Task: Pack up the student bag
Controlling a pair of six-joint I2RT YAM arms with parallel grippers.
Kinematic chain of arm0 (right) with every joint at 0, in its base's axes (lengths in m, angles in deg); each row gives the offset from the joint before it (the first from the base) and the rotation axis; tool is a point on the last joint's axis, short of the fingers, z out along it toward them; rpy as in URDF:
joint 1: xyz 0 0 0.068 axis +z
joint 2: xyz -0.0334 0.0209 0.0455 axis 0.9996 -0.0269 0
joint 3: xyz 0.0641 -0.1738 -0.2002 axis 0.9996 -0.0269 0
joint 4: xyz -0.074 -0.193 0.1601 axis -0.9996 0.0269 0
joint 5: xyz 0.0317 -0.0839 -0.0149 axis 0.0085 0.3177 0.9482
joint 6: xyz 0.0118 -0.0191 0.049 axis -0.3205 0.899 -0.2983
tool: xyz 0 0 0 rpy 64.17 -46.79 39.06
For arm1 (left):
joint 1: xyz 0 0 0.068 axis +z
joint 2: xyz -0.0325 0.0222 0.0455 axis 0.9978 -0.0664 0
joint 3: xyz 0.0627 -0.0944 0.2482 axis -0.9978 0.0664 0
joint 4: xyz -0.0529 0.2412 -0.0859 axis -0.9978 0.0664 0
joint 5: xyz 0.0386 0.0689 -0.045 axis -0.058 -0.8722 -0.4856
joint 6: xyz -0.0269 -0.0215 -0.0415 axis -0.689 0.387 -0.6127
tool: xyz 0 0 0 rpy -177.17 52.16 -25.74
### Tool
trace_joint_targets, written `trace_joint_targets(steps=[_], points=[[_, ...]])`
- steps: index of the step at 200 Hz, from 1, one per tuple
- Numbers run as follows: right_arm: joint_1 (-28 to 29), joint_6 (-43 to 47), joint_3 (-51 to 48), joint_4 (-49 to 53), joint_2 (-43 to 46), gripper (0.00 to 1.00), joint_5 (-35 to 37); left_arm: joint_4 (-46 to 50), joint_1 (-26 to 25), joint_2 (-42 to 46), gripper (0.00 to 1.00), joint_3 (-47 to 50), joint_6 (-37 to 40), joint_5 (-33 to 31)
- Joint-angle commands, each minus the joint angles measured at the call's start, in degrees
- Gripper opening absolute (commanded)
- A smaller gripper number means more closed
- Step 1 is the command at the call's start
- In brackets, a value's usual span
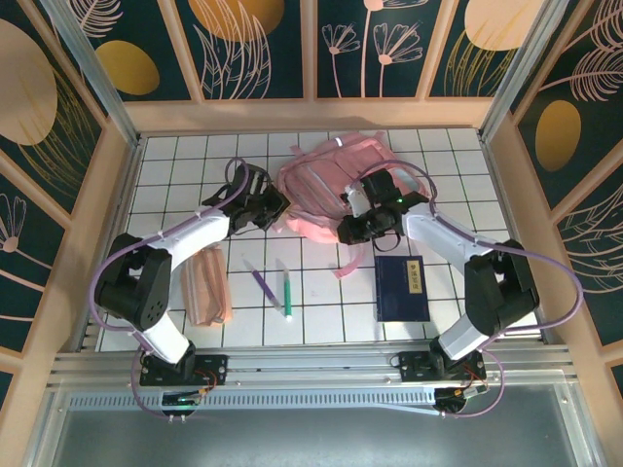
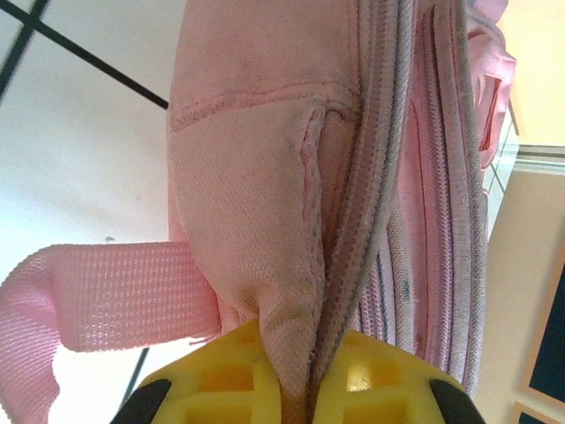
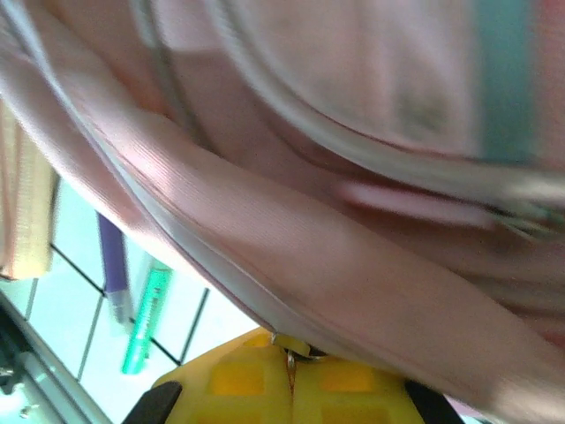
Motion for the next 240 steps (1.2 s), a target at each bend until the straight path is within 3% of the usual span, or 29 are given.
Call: trace_joint_targets(steps=[1, 47, 70, 92, 120, 153, 176, 197, 210, 240], points=[[3.3, -4.5, 3.2, -7.1, -1.2, 0.0, -6.3, -10.0, -3.4, 0.5, 0.0, 0.4, -5.5, 4.4], [3.4, -7.7, 7.9, -10.7, -6.1, 0.0, -0.3, -9.8, -8.6, 3.2, 0.0, 2.0, -12.1, -4.4], [3.6, -7.5, 10.7, -11.6, -8.4, 0.0, -1.9, -10.9, -13.7, 4.0, 0.0, 3.2, -16.8, -10.3], [3.7, -5.2, 12.6, -10.2, -9.9, 0.0, -3.5, -15.6, -19.1, 4.4, 0.0, 4.7, -22.2, -16.8], [3.1, 0.1, 12.8, -5.1, -9.8, 0.0, 2.3, -15.1, -23.9, 3.6, 0.0, 1.0, -21.5, -23.3], [-0.3, 7.9, 10.0, 0.8, -7.2, 0.0, 6.8, -10.4, -24.1, 7.4, 0.24, 4.8, -23.7, -28.2], [-2.3, 17.7, 6.7, 2.7, -3.7, 0.0, 5.2, -16.7, -24.1, 11.2, 0.52, 13.9, -24.5, -28.3], [-2.8, 24.5, 4.5, 3.0, -0.6, 0.0, 7.2, -12.5, -24.1, 15.3, 0.62, 16.1, -18.5, -32.2], [-3.2, 27.6, 4.3, 3.9, 0.3, 0.0, 6.8, -10.6, -23.3, 17.9, 0.79, 16.4, -10.7, -35.3], [-4.0, 30.7, 5.3, 5.3, 0.7, 0.0, 6.9, -9.4, -16.9, 20.2, 0.9, 14.4, 20.0, -28.3]])
